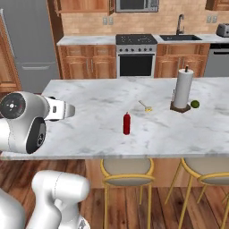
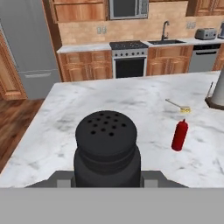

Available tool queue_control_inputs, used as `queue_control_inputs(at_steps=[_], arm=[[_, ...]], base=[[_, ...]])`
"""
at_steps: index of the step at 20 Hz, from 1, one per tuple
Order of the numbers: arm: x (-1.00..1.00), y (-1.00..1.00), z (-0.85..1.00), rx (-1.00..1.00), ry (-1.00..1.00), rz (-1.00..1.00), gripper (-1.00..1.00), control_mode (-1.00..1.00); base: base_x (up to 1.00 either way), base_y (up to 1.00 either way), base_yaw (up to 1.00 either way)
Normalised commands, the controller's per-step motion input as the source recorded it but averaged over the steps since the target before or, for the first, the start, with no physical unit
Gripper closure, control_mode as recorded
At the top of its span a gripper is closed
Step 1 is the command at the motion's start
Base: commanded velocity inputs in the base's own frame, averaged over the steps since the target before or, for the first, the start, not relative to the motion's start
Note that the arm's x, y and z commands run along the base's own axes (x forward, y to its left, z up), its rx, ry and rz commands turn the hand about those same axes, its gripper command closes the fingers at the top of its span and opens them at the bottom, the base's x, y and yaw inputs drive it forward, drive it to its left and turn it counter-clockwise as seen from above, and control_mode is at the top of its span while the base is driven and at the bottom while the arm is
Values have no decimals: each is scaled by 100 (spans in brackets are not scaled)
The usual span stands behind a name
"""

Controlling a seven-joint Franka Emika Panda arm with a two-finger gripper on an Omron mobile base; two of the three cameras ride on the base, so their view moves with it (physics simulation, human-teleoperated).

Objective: Move the ketchup and shaker from the cabinet to the dining counter.

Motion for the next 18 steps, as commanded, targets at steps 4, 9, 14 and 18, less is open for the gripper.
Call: queue_control_inputs(at_steps=[4,9,14,18], arm=[[0,0,0,0,0,0,100,100],[0,0,0,0,0,0,100,100],[0,0,0,0,0,0,100,100],[0,0,0,0,0,0,100,100]], base=[[39,-43,8],[46,-33,5],[47,-28,4],[31,-21,1]])
